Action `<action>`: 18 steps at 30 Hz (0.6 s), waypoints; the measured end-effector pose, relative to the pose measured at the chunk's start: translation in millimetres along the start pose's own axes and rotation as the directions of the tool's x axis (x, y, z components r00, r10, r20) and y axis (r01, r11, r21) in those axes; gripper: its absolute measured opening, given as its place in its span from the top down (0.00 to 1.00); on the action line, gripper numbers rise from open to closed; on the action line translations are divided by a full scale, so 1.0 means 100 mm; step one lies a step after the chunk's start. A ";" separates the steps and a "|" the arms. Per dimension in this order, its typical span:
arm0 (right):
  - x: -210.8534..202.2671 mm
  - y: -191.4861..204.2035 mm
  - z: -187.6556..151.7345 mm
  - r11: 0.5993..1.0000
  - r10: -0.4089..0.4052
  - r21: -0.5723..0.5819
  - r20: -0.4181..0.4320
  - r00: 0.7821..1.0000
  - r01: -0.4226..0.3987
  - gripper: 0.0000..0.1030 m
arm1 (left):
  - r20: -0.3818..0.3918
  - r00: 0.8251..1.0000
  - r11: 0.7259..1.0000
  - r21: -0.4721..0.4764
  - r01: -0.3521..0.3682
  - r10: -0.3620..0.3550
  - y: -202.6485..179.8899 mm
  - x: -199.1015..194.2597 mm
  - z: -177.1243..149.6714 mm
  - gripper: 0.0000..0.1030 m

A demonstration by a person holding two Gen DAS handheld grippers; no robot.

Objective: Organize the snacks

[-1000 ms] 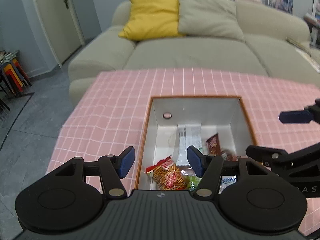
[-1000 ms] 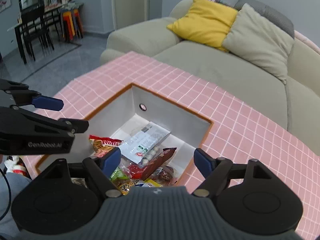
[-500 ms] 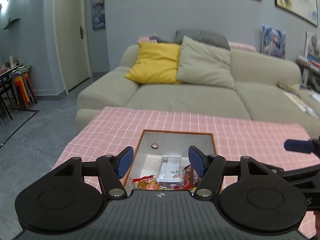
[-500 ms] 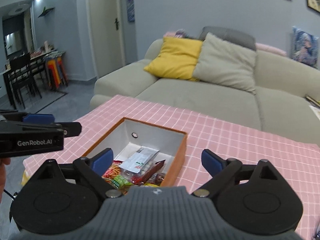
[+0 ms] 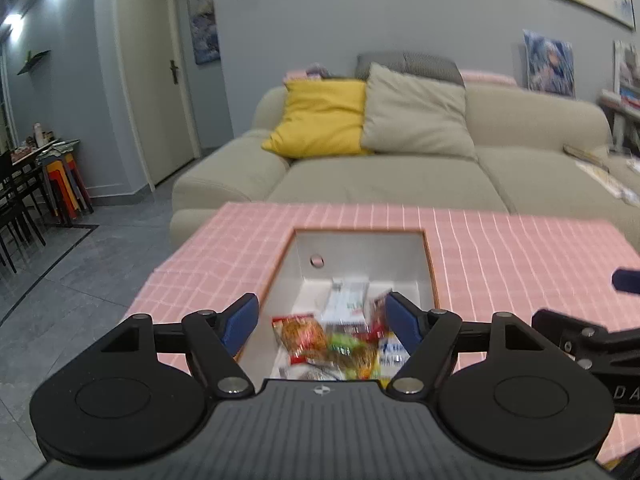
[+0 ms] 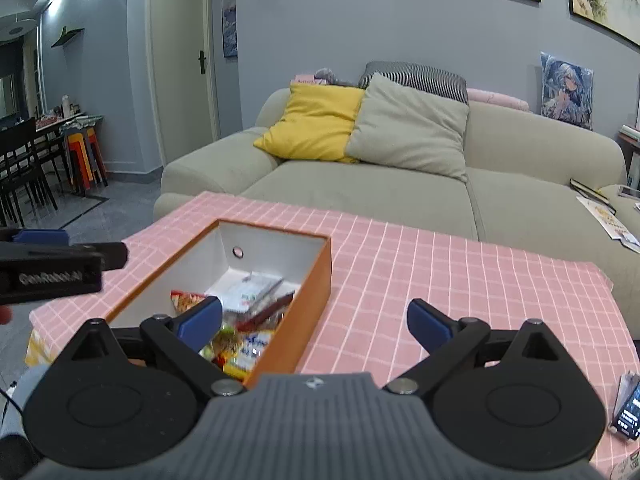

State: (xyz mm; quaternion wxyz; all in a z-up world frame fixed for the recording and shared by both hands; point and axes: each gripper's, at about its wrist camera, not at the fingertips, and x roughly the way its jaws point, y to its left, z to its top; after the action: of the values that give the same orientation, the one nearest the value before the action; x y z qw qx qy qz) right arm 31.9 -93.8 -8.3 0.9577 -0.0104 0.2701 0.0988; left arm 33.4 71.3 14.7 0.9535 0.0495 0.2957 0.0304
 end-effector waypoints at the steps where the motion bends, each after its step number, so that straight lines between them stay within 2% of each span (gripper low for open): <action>1: 0.00 -0.01 -0.04 1.000 -0.008 -0.004 -0.007 1.000 0.008 0.05 | -0.015 1.000 1.000 0.007 -0.002 0.002 -0.03 0.03 -0.03 0.17; 8: 0.14 -0.06 -0.21 1.000 -0.019 0.004 -0.071 0.997 0.019 0.04 | -0.089 0.996 0.999 0.034 0.008 -0.005 -0.18 0.17 -0.20 0.17; 18: 0.34 -0.09 -0.38 1.000 -0.020 0.002 -0.150 0.988 0.021 0.04 | -0.195 0.981 0.998 0.062 0.010 0.002 -0.26 0.34 -0.36 0.17</action>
State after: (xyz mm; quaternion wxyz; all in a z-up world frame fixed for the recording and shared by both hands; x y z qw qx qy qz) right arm 42.6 -99.3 -58.9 0.9357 -0.0189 0.3414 0.0874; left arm 41.4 50.8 -36.7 0.9179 0.0754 0.3888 0.0241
